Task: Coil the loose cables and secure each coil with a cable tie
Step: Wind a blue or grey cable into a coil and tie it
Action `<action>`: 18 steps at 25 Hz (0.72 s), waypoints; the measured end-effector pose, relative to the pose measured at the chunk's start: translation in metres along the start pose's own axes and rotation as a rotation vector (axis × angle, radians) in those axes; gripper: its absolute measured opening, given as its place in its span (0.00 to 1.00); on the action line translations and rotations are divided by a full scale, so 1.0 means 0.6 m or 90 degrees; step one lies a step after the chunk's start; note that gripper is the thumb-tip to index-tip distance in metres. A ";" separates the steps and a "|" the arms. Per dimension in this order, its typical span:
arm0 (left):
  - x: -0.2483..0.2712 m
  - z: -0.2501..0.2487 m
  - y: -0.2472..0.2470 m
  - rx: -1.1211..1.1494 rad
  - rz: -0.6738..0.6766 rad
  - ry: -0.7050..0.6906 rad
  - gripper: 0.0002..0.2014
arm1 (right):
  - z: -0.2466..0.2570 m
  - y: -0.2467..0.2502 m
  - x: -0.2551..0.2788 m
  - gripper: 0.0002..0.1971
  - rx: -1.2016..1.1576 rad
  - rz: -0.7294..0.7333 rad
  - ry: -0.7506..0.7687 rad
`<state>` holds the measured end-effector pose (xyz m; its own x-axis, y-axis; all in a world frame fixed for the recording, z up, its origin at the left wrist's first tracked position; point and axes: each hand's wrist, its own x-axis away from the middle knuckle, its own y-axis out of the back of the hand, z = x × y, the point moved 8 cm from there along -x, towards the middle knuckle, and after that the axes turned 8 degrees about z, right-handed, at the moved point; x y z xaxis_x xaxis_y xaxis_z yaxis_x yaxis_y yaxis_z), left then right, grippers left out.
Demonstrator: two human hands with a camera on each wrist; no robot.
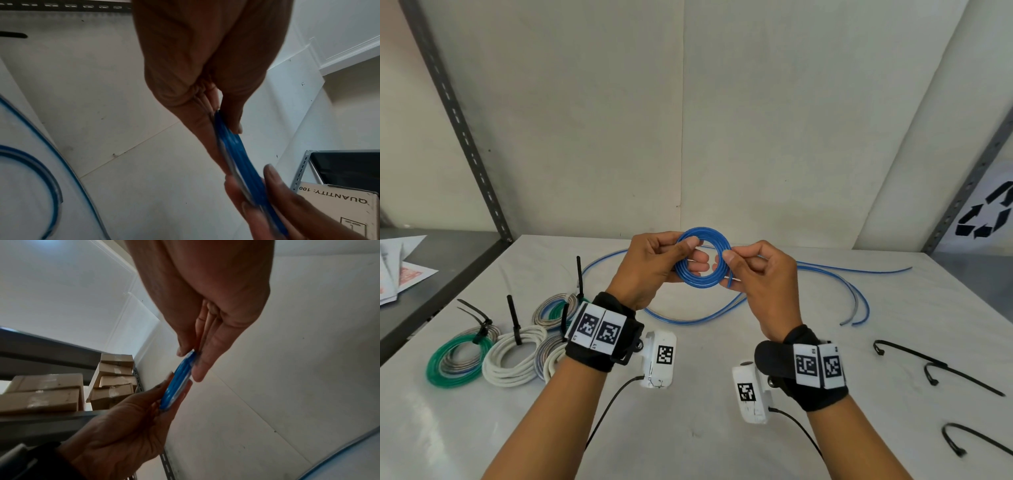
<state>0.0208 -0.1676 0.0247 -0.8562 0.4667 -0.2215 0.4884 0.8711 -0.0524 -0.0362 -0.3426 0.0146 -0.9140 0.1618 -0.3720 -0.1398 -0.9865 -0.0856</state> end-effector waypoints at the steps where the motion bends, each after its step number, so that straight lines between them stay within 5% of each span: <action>1: -0.001 0.001 0.002 0.006 -0.005 0.000 0.10 | -0.001 -0.005 0.001 0.10 -0.017 0.013 -0.011; 8: 0.001 -0.002 -0.002 0.041 -0.025 -0.015 0.12 | -0.009 -0.011 0.011 0.10 -0.022 -0.094 0.029; 18: 0.000 0.004 -0.017 0.031 0.010 0.030 0.22 | 0.004 0.003 0.003 0.06 0.002 -0.059 0.068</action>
<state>0.0163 -0.1768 0.0226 -0.8550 0.4878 -0.1764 0.5082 0.8558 -0.0967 -0.0389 -0.3440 0.0164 -0.8513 0.2533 -0.4595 -0.2226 -0.9674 -0.1210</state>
